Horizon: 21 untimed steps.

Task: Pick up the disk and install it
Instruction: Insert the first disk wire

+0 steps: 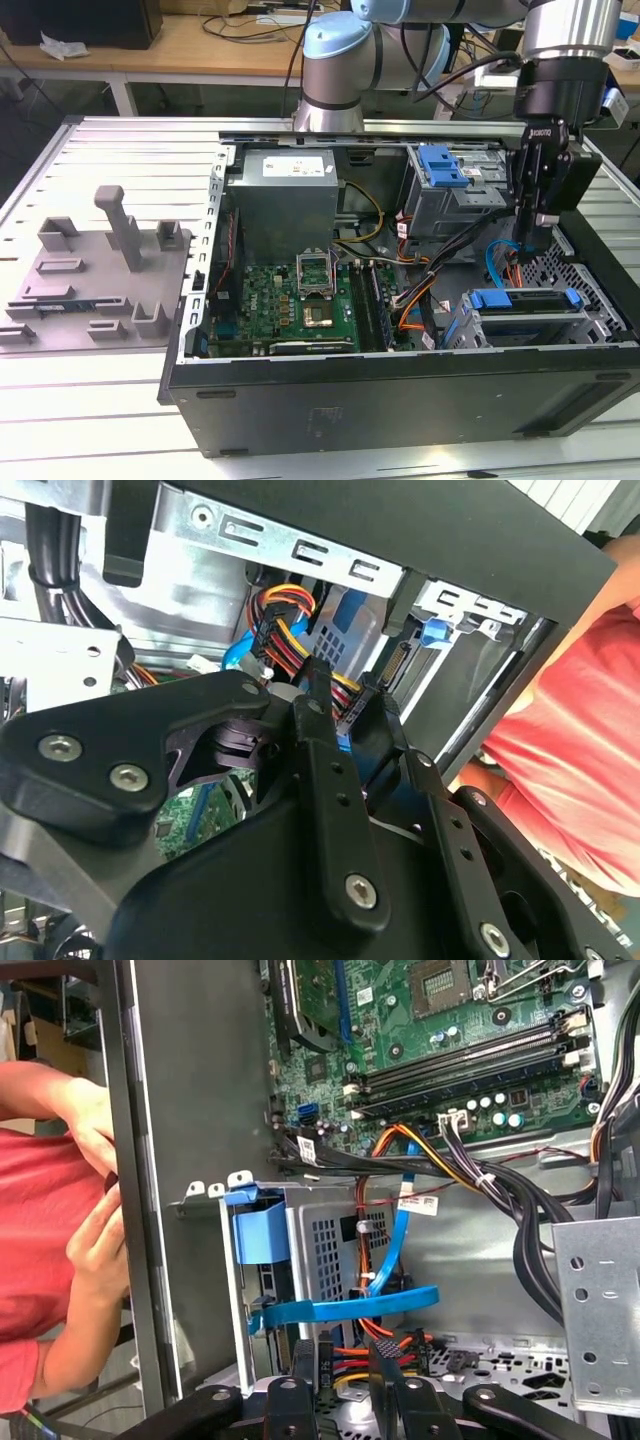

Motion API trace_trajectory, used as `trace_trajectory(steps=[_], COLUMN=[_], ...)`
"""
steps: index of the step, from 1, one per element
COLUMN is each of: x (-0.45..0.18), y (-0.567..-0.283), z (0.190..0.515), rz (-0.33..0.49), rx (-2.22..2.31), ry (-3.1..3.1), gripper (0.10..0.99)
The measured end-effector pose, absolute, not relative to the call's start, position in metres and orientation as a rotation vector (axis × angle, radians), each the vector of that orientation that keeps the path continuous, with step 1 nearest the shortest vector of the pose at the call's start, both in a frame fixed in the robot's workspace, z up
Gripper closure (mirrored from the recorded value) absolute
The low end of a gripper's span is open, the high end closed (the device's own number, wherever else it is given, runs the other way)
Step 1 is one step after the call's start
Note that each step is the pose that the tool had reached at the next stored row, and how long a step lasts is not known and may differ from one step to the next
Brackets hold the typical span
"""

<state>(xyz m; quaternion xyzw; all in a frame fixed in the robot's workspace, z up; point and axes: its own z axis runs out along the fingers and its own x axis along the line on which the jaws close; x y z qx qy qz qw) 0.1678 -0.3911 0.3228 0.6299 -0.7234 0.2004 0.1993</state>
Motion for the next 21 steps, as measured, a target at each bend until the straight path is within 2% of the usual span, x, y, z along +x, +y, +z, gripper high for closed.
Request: trace_trajectory(steps=[13,14,16,17,18,21], x=[0.167,0.167,0.167,0.167,0.167,0.167], y=[-0.3911,-0.3911,-0.3911,-0.3911,-0.3911,-0.3911], z=[0.3228,0.3228,0.3228,0.3228,0.3228,0.3228], rz=[0.564,0.564,0.564,0.564,0.564,0.564], rx=[1.762,1.761,1.761,1.762,1.762,1.762], ry=[-2.025,-2.025,-2.025,-2.025,-2.025,-2.025], gripper=[0.737,0.749,0.882,0.882,0.922,0.922])
